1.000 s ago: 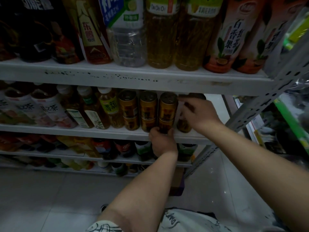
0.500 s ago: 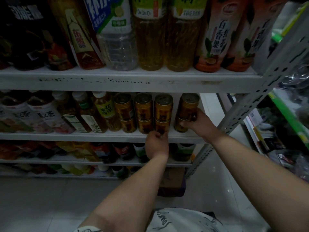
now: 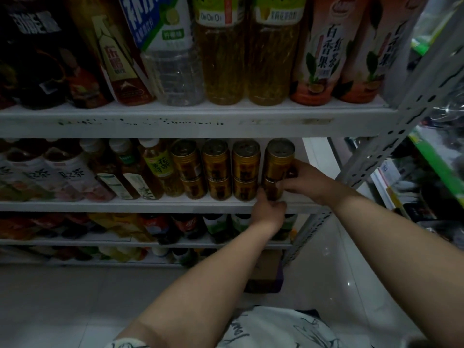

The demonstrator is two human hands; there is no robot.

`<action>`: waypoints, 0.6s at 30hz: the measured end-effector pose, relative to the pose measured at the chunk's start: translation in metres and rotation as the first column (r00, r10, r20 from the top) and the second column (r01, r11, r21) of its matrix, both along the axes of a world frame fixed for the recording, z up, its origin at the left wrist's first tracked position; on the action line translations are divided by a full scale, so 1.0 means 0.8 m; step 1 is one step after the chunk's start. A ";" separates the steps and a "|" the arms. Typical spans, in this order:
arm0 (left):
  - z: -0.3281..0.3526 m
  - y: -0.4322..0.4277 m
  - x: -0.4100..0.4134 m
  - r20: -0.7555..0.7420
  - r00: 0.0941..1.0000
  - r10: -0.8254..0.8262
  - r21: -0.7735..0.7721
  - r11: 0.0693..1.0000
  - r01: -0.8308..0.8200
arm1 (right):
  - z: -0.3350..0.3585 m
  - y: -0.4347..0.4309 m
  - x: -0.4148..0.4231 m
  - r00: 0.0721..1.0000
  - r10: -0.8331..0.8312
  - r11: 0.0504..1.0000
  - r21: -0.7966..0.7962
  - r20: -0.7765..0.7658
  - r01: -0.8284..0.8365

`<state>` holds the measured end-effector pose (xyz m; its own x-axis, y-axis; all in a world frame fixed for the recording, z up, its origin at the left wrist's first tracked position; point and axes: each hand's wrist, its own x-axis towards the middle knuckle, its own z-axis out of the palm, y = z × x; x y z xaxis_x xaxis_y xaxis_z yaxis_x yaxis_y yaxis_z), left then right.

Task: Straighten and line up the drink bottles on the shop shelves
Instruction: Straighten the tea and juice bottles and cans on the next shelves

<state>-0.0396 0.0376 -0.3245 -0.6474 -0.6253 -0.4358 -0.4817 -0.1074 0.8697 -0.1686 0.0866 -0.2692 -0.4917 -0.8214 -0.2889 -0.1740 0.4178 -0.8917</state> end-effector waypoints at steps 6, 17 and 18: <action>-0.005 0.018 0.003 -0.009 0.999 0.042 0.109 0.993 -0.041 | -0.014 0.004 0.015 0.978 -0.174 0.979 -0.128 -0.119 0.159; 0.008 0.024 -0.016 0.156 0.987 -0.022 -0.091 0.995 0.037 | -0.018 0.003 0.014 0.967 -0.172 0.982 -0.105 -0.187 0.155; 0.010 0.025 -0.019 0.147 0.989 -0.011 -0.095 0.995 0.026 | -0.017 0.005 0.012 0.972 -0.162 0.984 -0.103 -0.168 0.146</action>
<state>-0.0547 0.0573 -0.3164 -0.5933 -0.6574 -0.4646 -0.6052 -0.0163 0.7959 -0.1591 0.0906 -0.2830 -0.6507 -0.7504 -0.1160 -0.2701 0.3716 -0.8882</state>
